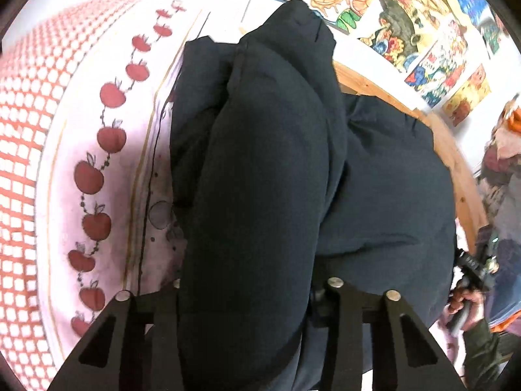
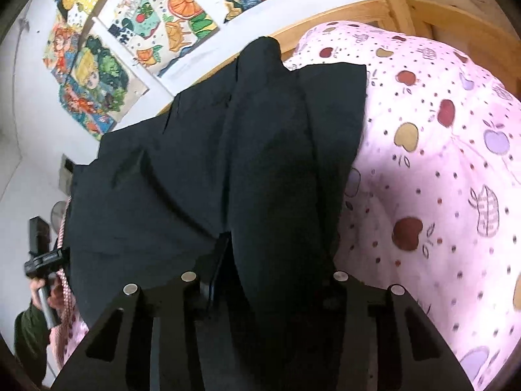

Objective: Fold large clothes

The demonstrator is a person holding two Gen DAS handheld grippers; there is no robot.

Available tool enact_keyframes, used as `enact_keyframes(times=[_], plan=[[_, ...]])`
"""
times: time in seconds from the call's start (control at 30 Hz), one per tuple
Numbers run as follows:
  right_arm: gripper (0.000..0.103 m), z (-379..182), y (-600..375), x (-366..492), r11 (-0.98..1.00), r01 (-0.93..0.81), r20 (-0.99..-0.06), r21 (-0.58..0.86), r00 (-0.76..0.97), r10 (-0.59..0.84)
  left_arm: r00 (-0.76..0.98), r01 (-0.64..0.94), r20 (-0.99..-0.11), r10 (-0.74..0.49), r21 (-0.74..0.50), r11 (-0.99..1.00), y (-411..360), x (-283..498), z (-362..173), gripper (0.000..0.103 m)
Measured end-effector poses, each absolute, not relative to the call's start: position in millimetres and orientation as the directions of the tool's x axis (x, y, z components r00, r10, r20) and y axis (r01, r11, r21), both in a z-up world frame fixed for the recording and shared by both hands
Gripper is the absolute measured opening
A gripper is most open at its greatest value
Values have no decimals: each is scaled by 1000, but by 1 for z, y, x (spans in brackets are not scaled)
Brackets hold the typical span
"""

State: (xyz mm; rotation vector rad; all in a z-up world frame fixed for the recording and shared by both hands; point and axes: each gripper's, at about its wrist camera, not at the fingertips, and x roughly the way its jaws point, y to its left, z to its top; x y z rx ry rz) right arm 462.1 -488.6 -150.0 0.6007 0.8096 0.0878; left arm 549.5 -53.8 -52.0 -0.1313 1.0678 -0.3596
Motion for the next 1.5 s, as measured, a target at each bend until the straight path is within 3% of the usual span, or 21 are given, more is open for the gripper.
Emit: enact_keyframes(times=[0.17, 0.4, 1.13, 1.5], plan=[[25, -137, -474, 460, 860, 174, -664, 480, 713, 227, 498, 271, -832, -245, -119, 955, -74, 528, -34, 28], [17, -114, -476, 451, 833, 180, -620, 524, 751, 227, 504, 264, -841, -195, -65, 962, -84, 511, -10, 24], [13, -9, -444, 356, 890, 10, -568, 456, 773, 282, 523, 257, -829, -196, -66, 964, -54, 406, 66, 16], [13, -6, -444, 297, 911, 18, -588, 413, 768, 252, 502, 258, -830, -245, -127, 958, -41, 363, 34, 16]])
